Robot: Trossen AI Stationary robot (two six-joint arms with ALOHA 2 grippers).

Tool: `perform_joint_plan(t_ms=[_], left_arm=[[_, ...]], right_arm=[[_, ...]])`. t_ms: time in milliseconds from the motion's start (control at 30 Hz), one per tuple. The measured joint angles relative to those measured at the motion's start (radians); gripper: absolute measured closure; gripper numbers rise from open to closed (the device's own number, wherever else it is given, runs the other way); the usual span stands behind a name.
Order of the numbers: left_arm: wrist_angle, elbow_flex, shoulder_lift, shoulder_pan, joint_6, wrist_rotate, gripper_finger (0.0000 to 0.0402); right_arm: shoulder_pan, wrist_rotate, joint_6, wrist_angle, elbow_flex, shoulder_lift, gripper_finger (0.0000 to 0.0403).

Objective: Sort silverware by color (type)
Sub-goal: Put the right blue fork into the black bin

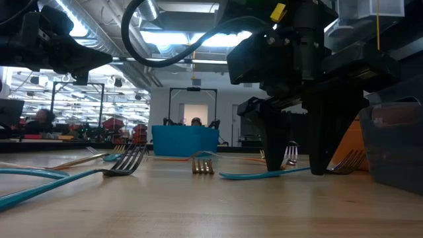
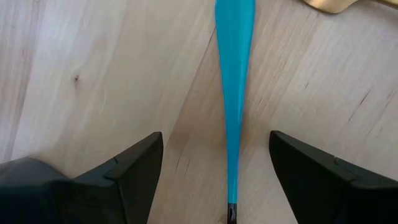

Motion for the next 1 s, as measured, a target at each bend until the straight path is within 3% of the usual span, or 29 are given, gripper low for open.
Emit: perform_joint_plan(t_ms=[433, 733, 1000], left_arm=[[0.0, 0.0, 0.0, 0.0, 0.0, 0.0, 0.0401], [0.0, 0.0, 0.0, 0.0, 0.0, 0.0, 0.0401], [0.0, 0.0, 0.0, 0.0, 0.0, 0.0, 0.0401]], right_arm=[[0.0, 0.003, 0.0, 0.001, 0.0, 0.001, 0.0115], [0.0, 0.011, 0.0, 0.003, 0.0, 0.001, 0.0187], [0.0, 0.012, 0.0, 0.002, 0.0, 0.001, 0.0227]])
